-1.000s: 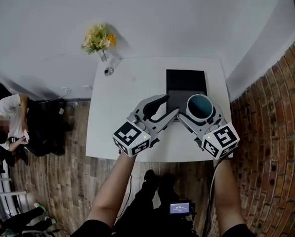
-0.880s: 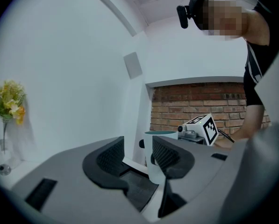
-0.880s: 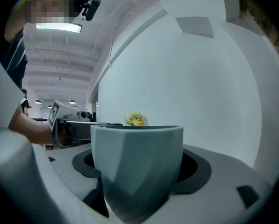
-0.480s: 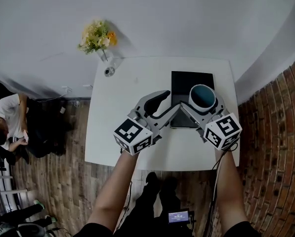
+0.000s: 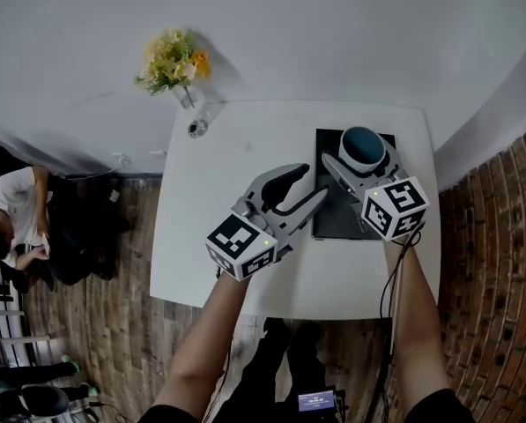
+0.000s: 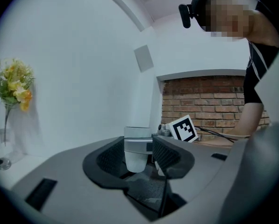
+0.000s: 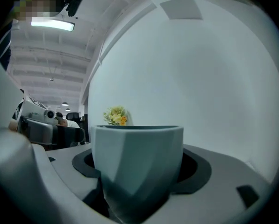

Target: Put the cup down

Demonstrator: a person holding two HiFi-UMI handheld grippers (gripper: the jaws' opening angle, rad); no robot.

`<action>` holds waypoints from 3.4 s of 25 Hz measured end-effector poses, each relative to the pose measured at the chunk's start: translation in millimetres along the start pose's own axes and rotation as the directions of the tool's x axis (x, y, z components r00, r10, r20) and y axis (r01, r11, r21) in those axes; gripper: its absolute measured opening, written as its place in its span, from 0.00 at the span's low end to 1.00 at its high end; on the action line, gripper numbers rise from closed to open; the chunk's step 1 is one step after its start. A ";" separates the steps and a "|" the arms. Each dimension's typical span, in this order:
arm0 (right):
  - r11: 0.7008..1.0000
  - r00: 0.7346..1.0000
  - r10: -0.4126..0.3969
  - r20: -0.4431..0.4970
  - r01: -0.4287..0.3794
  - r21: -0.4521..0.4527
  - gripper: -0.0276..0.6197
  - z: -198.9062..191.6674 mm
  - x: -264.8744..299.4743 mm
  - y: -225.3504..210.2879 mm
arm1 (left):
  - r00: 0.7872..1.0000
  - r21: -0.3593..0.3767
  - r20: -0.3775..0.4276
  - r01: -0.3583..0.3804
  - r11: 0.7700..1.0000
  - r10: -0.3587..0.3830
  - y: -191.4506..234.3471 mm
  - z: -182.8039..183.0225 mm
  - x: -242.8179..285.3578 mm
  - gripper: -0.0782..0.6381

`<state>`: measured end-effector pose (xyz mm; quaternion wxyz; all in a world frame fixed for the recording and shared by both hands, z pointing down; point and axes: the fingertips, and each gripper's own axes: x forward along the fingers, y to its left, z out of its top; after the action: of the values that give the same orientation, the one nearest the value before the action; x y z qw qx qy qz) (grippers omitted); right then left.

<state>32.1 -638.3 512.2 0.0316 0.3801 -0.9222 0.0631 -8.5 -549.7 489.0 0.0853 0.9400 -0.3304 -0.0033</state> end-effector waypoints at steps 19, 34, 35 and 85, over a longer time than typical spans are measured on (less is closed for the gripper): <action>0.999 0.999 -0.031 -0.008 0.031 -0.027 0.67 -19.6 59.6 -28.9 | 1.000 -0.011 -0.018 -0.018 1.000 0.018 24.9 -22.5 -8.3 0.37; 0.992 0.996 -0.064 0.058 0.070 -0.101 0.67 -20.7 57.2 -24.6 | 1.000 -0.013 -0.011 -0.023 1.000 0.023 28.7 -20.9 -13.7 0.37; 0.992 0.996 -0.069 0.061 0.075 -0.102 0.67 -20.4 56.3 -25.2 | 1.000 -0.011 -0.011 -0.022 1.000 0.022 28.1 -20.7 -13.8 0.37; 0.991 0.999 -0.034 0.018 0.031 0.132 0.43 27.4 -196.1 141.6 | 0.999 -0.013 -0.016 0.049 0.999 -0.049 -143.4 31.2 -84.7 0.37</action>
<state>71.0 -405.9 451.2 -0.0020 0.3969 -0.9101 0.1194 12.3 -391.9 430.8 0.0936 0.9472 -0.3066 0.0002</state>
